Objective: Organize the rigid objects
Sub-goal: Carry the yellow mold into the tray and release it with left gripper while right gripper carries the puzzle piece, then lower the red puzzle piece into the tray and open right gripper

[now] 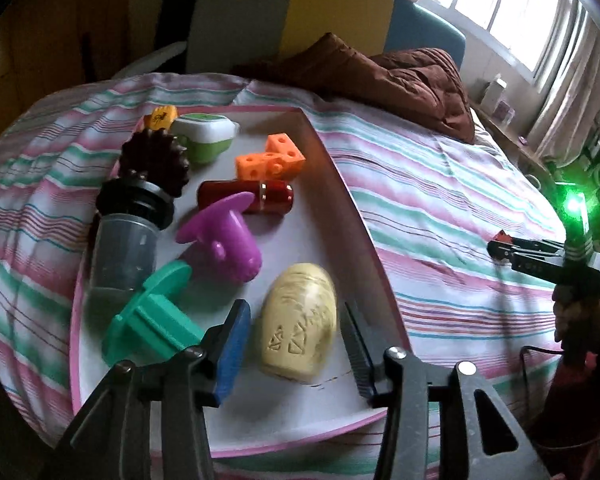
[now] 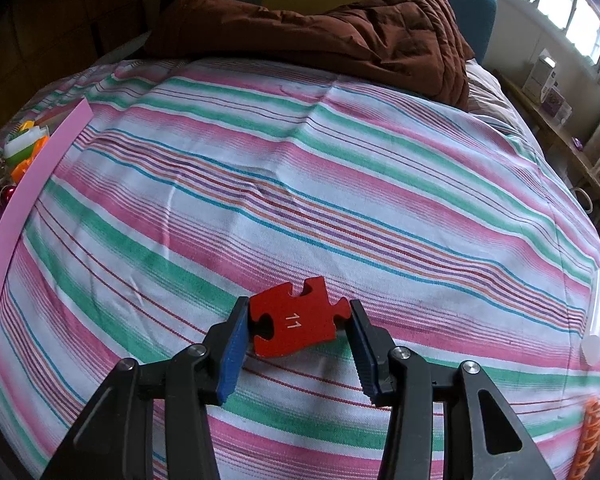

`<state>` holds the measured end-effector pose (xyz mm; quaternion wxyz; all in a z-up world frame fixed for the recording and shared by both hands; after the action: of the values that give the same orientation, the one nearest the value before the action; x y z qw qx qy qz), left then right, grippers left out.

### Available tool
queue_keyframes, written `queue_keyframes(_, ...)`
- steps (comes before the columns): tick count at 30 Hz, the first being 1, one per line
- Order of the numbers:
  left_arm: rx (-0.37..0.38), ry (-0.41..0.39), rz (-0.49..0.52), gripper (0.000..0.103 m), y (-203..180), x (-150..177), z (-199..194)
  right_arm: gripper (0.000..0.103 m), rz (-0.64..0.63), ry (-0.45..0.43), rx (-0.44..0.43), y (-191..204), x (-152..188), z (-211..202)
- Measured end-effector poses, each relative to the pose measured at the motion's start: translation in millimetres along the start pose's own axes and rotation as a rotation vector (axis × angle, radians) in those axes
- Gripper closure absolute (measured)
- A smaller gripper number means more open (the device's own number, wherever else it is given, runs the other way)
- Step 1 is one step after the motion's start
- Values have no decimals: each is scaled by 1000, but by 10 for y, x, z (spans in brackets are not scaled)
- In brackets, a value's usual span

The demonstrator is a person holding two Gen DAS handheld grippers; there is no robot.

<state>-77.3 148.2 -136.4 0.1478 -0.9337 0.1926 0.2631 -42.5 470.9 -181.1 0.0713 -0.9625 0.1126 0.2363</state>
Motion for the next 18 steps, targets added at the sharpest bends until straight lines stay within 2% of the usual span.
queue_keyframes(10, -59, -117, 5, 55, 121, -91, -382, 56, 0, -1, 49, 35, -22, -39)
queue_keyframes(13, -100, -152, -6, 55, 252, -136, -511, 56, 16, -5, 32, 109, -33, -104)
queue_keyframes(15, -123, -173, -10, 53, 324, -143, -576, 56, 24, -40, -5, 255, -86, -227)
queue_keyframes(18, -166, -194, -28, 44, 445, -142, -654, 56, 1, -105, -75, 586, -225, -458)
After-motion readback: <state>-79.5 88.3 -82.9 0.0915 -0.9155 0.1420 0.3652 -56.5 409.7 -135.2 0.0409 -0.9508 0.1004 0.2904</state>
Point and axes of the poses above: each gripper's, at about its wrist camera, not at the fingertips, and z roughly the way its jaws point, y to its left, x to its underside, the point moved 7 cm from there along z, roughly the way its jaws point, and after that the axes turned 1 degree about y, right-handed, at the moved point
